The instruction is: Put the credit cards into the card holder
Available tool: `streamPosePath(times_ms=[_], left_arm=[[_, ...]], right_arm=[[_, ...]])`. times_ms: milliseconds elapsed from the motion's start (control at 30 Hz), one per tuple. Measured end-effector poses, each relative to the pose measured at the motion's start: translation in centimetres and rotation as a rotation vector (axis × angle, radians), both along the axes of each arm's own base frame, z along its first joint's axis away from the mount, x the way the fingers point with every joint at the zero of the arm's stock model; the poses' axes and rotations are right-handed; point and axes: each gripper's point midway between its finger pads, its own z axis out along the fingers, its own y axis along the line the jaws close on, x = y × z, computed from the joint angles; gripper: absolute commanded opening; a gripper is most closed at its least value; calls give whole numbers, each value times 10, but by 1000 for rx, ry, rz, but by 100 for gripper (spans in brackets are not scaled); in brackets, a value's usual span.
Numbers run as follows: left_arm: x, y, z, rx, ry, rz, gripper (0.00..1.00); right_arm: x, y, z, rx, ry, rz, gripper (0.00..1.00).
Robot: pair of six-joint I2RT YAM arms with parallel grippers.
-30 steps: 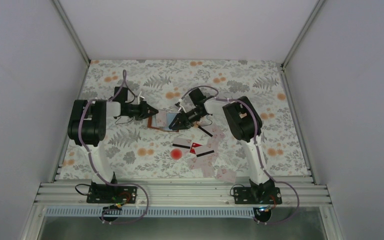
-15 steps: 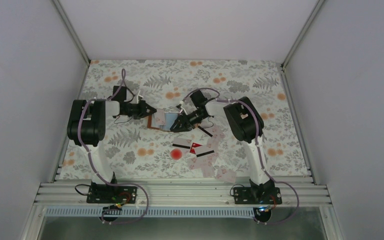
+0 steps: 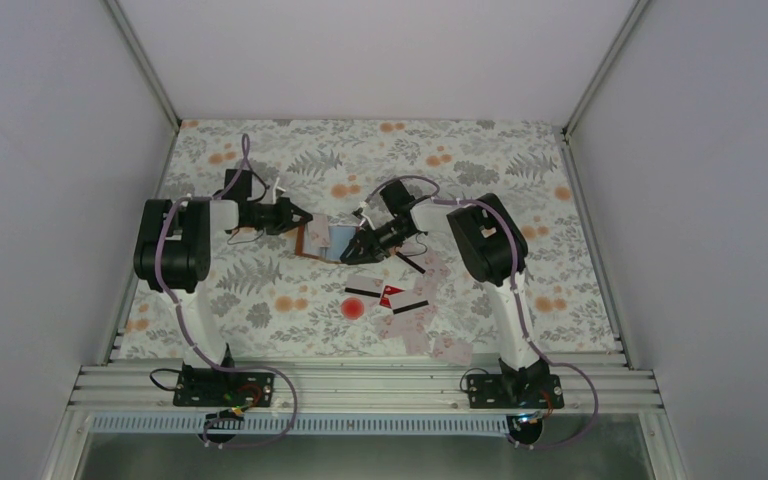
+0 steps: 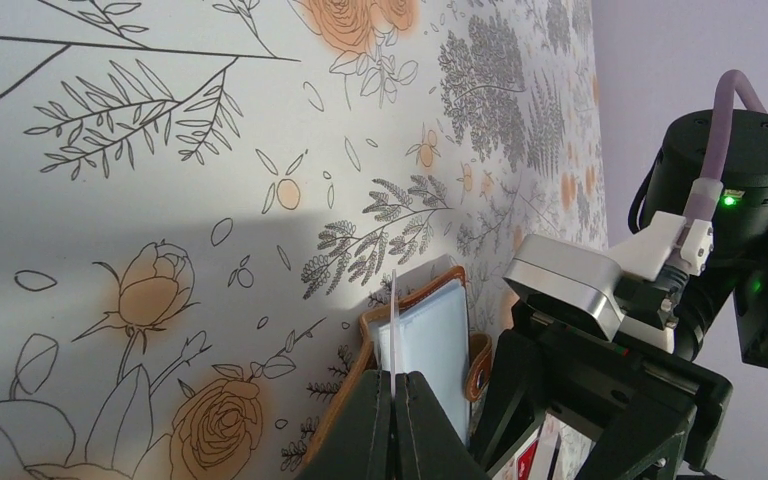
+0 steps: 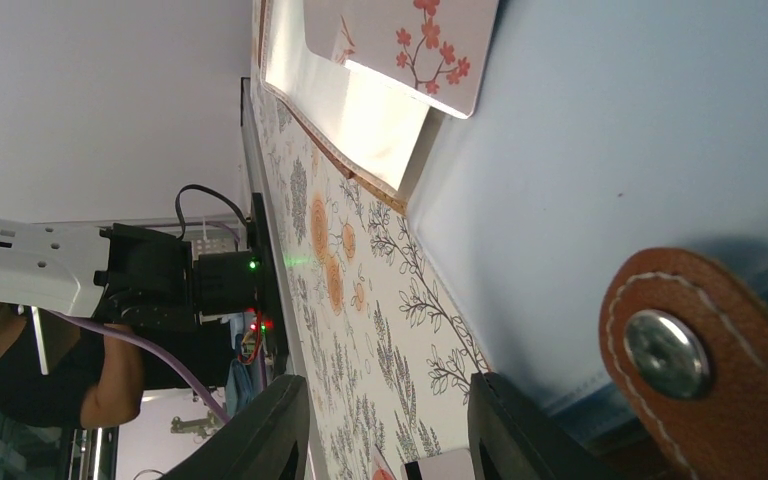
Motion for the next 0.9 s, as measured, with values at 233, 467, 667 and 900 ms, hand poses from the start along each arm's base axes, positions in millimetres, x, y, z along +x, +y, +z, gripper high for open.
streamPosePath(times_ms=[233,467,667,900], left_arm=[[-1,-7,1,-2,-19,-19,2],[-8,-18,-2,2,-17,-46,2],[-9,-18,-3,4,-16,-50,2],[-13,-15,-9,38,2,-47,2]], right_arm=[[0,0,0,0,0,0,41],[0,0,0,0,1,0,41],[0,0,0,-1,2,-1,40],[0,0,0,-1,2,-1,39]])
